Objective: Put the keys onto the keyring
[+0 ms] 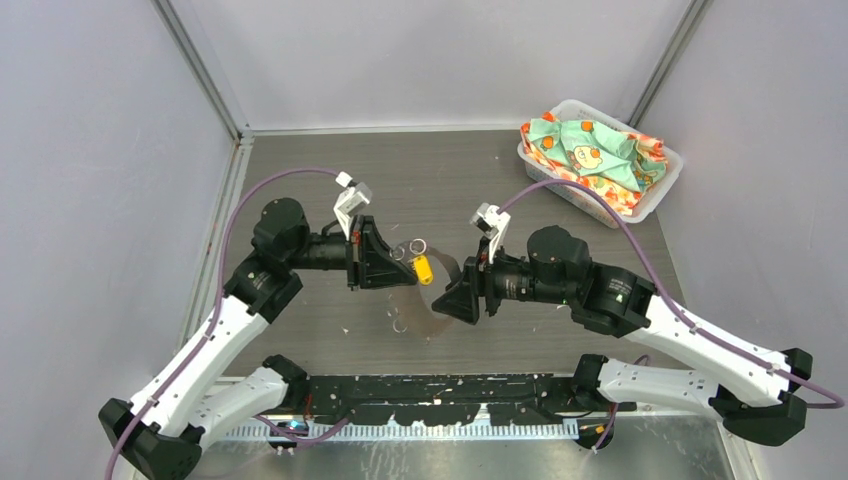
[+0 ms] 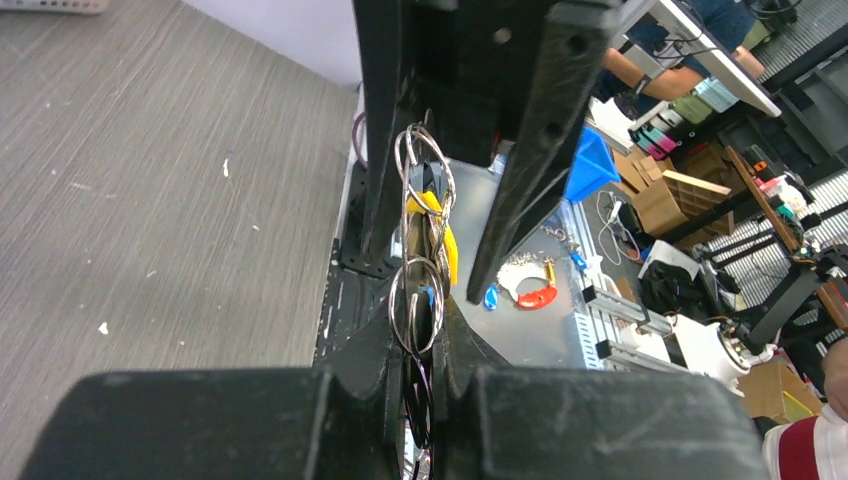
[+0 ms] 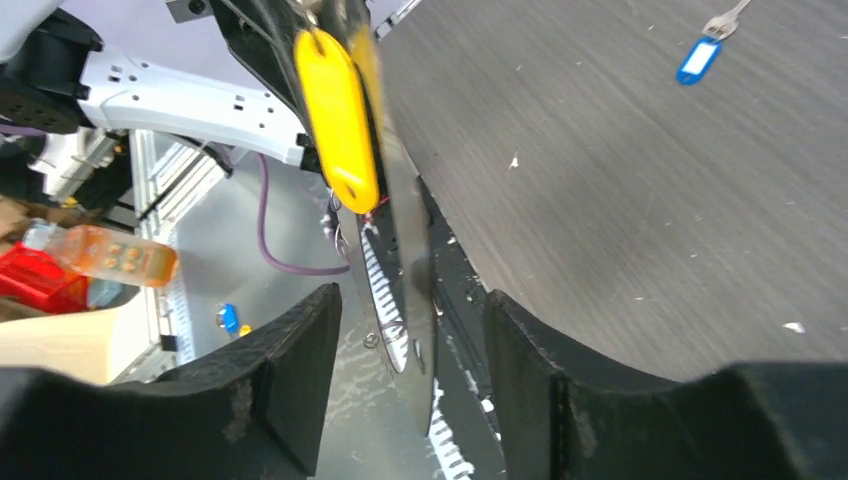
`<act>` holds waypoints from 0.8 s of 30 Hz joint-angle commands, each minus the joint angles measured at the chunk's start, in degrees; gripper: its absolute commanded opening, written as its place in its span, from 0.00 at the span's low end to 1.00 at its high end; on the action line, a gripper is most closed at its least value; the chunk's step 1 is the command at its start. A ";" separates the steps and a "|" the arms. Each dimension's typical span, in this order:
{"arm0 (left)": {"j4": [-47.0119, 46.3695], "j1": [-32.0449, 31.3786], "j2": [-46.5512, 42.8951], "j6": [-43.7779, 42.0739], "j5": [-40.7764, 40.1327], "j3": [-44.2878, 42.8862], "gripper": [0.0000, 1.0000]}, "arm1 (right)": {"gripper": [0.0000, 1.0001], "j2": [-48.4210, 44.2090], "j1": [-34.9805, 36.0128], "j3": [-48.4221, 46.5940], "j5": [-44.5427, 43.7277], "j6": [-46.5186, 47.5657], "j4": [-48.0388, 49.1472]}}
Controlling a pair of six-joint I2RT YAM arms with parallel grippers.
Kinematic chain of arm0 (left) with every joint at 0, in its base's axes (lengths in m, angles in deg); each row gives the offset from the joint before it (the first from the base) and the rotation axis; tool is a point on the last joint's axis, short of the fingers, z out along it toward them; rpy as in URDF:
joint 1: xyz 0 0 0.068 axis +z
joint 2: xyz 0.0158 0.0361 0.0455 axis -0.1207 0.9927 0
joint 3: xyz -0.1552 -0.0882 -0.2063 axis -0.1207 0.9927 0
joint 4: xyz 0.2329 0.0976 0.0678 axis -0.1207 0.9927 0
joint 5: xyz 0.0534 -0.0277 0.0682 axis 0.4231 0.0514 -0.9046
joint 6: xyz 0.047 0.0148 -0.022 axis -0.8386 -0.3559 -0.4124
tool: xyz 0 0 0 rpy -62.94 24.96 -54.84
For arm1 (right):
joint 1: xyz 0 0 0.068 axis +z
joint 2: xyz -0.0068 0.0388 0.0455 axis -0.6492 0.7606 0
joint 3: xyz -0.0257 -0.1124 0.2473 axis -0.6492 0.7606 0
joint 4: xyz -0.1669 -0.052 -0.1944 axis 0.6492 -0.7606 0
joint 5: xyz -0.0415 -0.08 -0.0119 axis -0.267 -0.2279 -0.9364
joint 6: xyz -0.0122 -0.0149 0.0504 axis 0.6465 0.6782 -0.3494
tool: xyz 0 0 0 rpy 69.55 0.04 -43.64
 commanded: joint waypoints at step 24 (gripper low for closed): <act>22.30 0.28 -22.52 -78.35 -11.03 1.77 1.00 | 0.01 11.37 -3.02 -16.31 -1.13 -24.54 0.49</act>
